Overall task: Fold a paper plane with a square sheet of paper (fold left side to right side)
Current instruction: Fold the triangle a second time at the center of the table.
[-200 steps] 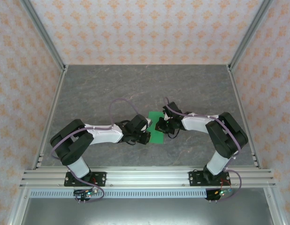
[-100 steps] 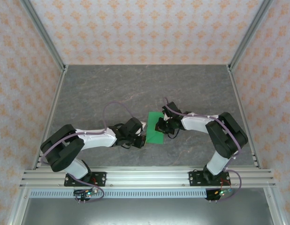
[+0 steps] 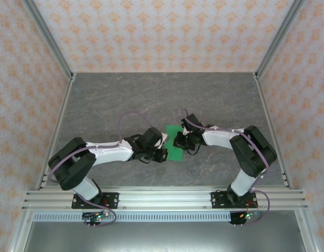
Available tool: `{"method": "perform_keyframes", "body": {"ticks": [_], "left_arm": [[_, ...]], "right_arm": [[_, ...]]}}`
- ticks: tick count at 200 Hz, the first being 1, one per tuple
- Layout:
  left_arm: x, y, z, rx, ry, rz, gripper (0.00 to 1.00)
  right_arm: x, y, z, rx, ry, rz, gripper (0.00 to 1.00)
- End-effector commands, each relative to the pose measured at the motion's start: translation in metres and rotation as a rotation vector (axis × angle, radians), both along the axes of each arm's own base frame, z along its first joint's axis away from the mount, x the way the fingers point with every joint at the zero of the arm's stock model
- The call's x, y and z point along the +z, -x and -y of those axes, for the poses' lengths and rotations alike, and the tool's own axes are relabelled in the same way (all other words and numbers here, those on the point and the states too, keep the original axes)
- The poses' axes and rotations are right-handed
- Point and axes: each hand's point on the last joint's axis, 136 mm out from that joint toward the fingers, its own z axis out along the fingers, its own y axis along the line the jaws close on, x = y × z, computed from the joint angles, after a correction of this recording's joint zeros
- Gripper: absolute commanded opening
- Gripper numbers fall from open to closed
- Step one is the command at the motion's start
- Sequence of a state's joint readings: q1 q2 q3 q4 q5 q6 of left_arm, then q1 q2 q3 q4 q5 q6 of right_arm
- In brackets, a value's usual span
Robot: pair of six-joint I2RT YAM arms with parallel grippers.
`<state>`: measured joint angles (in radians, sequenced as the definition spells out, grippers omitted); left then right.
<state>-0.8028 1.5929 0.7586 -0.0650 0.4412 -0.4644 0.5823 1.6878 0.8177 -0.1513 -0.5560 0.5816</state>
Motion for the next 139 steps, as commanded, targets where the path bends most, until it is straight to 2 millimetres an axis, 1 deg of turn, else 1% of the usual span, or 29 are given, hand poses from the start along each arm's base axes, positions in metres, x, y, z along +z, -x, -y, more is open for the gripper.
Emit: {"method": "perform_keyframes", "body": {"ticks": [1,34,69,106,139], "left_arm": [[0.005,-0.012,0.013,0.005,0.051,-0.001,0.04],[-0.004,-0.019,0.011,0.029,0.054,-0.018,0.04],[-0.011,-0.021,0.001,0.052,0.03,-0.023,0.04],[-0.021,-0.018,-0.009,0.072,0.016,-0.043,0.04],[-0.025,-0.009,-0.009,0.07,0.047,-0.07,0.04]], "right_arm": [[-0.029,0.019,0.025,-0.01,0.141,-0.091,0.13],[-0.028,0.02,0.025,-0.007,0.141,-0.092,0.13],[-0.029,0.02,0.027,-0.006,0.154,-0.093,0.13],[-0.031,0.022,0.029,-0.001,0.164,-0.098,0.13],[-0.032,0.022,0.029,-0.001,0.169,-0.1,0.13]]}}
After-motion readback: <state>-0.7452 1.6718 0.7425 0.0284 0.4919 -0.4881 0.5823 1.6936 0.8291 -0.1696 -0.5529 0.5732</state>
